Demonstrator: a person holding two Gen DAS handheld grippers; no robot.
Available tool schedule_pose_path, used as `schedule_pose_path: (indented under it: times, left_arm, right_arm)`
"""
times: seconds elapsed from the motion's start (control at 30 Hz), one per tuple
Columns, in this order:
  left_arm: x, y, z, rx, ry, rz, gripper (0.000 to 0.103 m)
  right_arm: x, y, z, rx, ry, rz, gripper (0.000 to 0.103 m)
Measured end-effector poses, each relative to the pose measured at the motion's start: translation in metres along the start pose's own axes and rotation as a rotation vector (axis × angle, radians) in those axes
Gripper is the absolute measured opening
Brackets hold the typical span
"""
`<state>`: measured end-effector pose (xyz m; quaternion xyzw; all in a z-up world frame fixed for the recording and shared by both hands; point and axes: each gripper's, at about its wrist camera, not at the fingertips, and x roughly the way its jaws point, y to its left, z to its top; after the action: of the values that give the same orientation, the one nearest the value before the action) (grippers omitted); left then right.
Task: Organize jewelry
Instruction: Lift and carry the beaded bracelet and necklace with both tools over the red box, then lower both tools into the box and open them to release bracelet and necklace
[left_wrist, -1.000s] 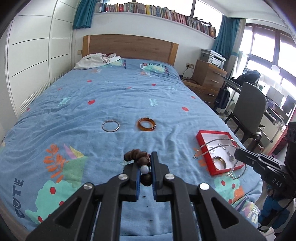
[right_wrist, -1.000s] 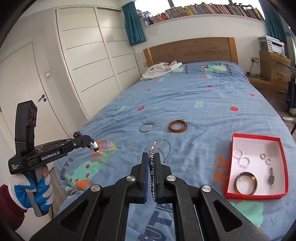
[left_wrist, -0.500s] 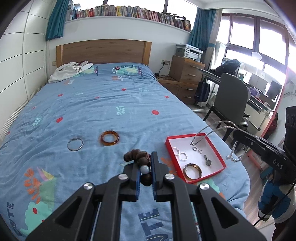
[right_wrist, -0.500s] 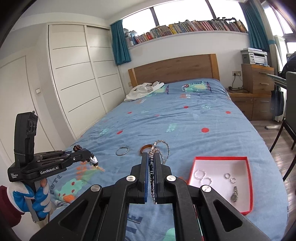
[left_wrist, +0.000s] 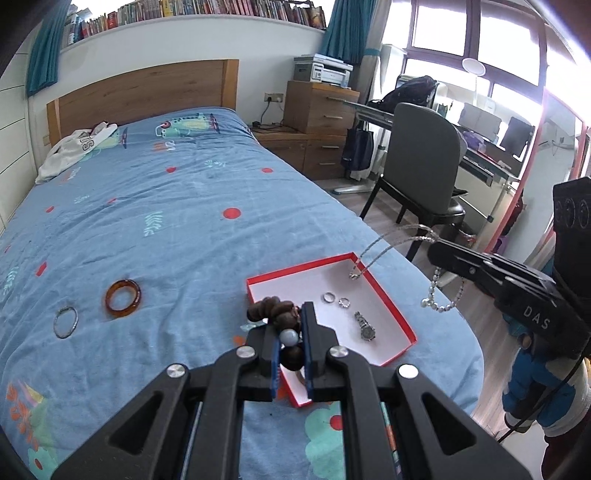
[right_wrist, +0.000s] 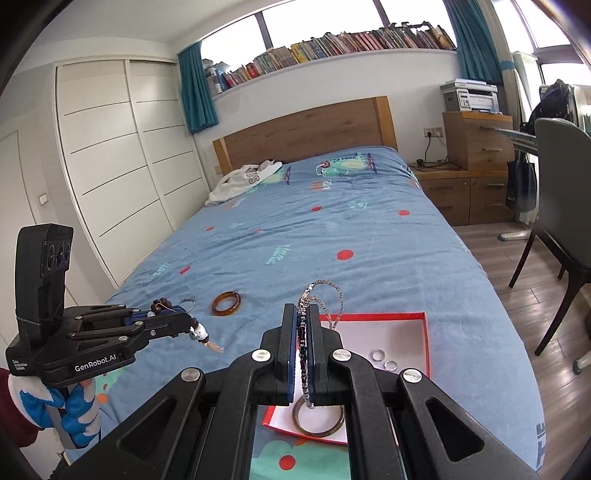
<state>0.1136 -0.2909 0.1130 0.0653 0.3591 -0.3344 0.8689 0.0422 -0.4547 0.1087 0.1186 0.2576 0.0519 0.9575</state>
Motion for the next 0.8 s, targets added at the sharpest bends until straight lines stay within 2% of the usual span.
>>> schedule_pose_path:
  times: [0.17, 0.43, 0.8]
  left_arm:
    - [0.047, -0.018, -0.009, 0.008, 0.072, -0.018, 0.009]
    - [0.110, -0.025, -0.033, 0.009, 0.193, -0.007, 0.009]
    - [0.154, -0.030, -0.058, -0.004, 0.277, 0.012, 0.009]
  right_arm:
    - [0.019, -0.030, -0.017, 0.047, 0.045, -0.007, 0.005]
    - [0.050, -0.059, -0.052, 0.110, 0.118, -0.001, 0.005]
    - [0.078, -0.073, -0.086, 0.141, 0.194, -0.004, 0.005]
